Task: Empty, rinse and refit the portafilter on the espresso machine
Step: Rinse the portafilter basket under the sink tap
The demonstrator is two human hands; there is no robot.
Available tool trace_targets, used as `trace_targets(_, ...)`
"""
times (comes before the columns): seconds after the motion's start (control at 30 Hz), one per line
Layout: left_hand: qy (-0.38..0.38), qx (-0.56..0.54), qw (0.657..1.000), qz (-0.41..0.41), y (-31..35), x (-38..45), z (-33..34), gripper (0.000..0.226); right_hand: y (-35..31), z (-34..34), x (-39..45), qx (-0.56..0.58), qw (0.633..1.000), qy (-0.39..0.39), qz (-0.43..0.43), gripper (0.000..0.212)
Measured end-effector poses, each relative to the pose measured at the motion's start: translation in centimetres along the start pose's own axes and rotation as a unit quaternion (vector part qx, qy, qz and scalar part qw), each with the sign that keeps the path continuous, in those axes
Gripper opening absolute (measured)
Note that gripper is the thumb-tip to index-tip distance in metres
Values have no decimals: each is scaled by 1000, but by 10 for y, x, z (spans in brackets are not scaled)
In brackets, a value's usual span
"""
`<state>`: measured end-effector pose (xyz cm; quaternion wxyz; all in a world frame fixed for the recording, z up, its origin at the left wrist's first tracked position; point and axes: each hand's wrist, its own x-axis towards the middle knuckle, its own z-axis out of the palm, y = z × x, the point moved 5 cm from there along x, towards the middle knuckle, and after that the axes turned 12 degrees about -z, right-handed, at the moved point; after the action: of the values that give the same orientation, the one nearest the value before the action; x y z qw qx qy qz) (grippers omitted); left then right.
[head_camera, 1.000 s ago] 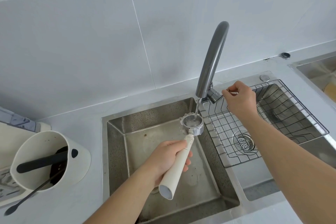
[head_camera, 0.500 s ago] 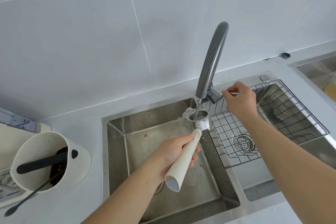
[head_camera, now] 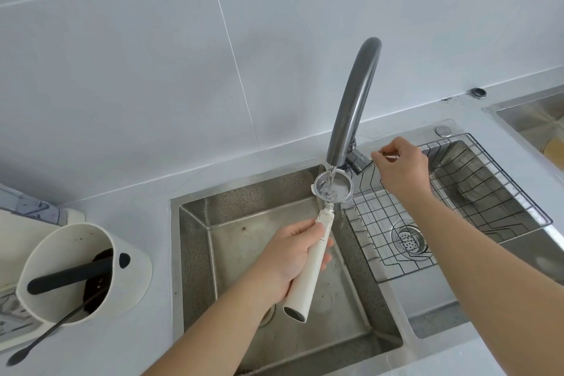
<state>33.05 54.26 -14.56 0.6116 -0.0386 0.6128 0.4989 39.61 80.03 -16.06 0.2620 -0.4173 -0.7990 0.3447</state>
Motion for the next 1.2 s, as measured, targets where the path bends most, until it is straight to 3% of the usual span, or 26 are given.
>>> trace_targets(0.47, 9, 6, 1000, 3, -8, 3, -10, 17, -13, 2, 8, -35, 999, 5, -19, 16)
trace_targets(0.83, 92, 75, 991, 58, -8, -7, -39, 20, -24, 2, 15, -75, 995, -16, -58, 19)
trace_targets(1.03, 173, 211, 953, 133, 10, -15, -56, 34, -26, -1, 11, -68, 996, -17, -53, 19)
trace_targets(1.2, 192, 313, 910, 191, 25, -23, -58, 36, -27, -2, 11, -76, 995, -24, -52, 20)
